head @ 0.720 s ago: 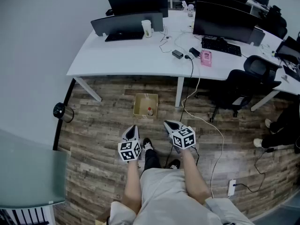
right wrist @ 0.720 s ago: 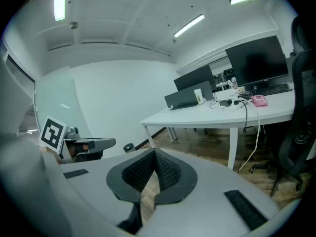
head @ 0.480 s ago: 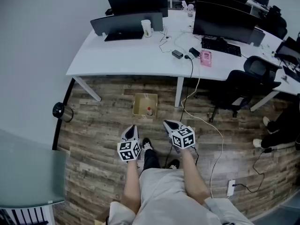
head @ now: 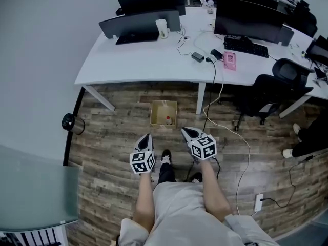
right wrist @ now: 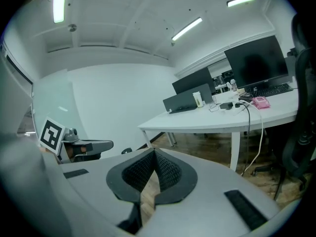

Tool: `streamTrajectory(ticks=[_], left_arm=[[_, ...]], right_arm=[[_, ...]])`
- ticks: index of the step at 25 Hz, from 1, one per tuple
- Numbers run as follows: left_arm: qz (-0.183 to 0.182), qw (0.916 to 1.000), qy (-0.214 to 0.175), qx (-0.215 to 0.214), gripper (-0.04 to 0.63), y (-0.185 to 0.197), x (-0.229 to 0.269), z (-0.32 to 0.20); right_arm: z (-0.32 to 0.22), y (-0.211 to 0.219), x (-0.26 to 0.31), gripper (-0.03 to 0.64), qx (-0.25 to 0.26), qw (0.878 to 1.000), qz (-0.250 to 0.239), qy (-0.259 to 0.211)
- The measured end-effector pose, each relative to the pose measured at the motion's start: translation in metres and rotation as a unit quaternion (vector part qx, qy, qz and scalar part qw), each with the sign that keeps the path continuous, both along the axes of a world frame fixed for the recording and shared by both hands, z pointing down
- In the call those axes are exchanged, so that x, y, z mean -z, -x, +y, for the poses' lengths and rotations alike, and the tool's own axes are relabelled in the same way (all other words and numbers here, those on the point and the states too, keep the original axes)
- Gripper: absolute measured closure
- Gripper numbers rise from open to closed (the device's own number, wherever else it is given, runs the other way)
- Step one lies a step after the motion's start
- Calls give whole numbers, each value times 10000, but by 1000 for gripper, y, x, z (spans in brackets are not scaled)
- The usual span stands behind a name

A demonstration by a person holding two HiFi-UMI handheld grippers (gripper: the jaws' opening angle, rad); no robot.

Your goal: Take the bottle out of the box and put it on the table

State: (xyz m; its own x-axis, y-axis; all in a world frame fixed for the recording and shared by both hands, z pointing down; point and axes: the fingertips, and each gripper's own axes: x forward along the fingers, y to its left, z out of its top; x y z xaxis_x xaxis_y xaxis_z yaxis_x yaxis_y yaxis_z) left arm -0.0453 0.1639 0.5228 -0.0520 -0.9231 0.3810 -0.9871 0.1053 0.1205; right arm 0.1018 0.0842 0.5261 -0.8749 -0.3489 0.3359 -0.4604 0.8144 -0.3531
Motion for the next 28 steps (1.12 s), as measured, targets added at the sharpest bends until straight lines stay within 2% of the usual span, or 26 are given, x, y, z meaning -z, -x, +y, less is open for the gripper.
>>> streamTrajectory(ticks=[7,16,24,28], left_arm=[[-12,9999,55,-152,580,33,1,-36],[317,9990,43,-309,580,82,-8,-98],[514,9961,225,-683,580,126,-29,-155],[539,9938,294,-922,580,151,-37,-185]], right_arm=[[-24,27,-3,578,-62,9999,101,25],[-72,54,-12,578,-345,9980,520,29],[-117,82,-26,578,-803,9938,748,155],[-142,100,-28,578,-1139,9905,767,32]])
